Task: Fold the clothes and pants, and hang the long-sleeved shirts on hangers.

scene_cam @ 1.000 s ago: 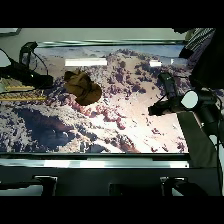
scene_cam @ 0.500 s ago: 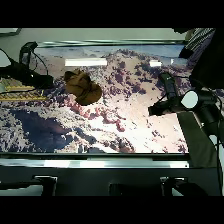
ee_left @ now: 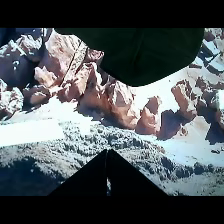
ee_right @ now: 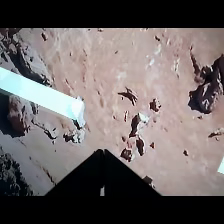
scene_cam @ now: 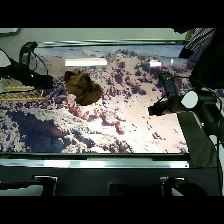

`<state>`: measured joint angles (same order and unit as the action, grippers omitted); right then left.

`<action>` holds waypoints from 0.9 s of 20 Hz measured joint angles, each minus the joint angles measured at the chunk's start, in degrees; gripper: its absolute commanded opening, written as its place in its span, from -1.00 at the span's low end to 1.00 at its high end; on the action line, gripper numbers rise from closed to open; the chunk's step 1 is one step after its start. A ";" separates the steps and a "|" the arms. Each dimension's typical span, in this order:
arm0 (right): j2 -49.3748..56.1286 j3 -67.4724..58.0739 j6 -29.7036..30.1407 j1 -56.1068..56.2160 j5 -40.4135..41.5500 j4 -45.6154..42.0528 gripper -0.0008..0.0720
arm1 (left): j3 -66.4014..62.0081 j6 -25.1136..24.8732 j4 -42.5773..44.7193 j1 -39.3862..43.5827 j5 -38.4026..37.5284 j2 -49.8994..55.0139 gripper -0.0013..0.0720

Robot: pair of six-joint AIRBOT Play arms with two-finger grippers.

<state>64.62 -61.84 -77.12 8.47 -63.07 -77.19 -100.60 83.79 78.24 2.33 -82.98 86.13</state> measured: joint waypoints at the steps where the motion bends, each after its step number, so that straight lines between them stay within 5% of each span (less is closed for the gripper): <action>1: 0.00 0.00 0.00 0.00 0.02 0.00 -0.88 | 0.00 -0.02 0.00 0.00 0.00 0.00 -0.92; 11: 0.00 0.00 0.00 0.00 0.02 0.00 -0.88 | 0.00 0.00 0.00 0.07 0.02 0.24 -0.87; 12: 0.00 0.00 0.00 0.00 0.02 0.00 -0.88 | 0.00 0.00 0.00 0.11 0.04 0.33 -0.49; 14: 0.00 0.00 0.00 0.00 0.02 -0.02 -0.88 | 0.00 0.20 0.00 0.20 0.04 0.48 1.00; 18: 0.00 0.00 0.00 0.00 0.02 0.00 -0.88 | 0.00 3.19 -0.11 0.57 3.67 1.22 1.00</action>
<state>64.62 -61.84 -77.12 8.47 -63.05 -77.19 -100.60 86.98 78.13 2.90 -79.31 87.35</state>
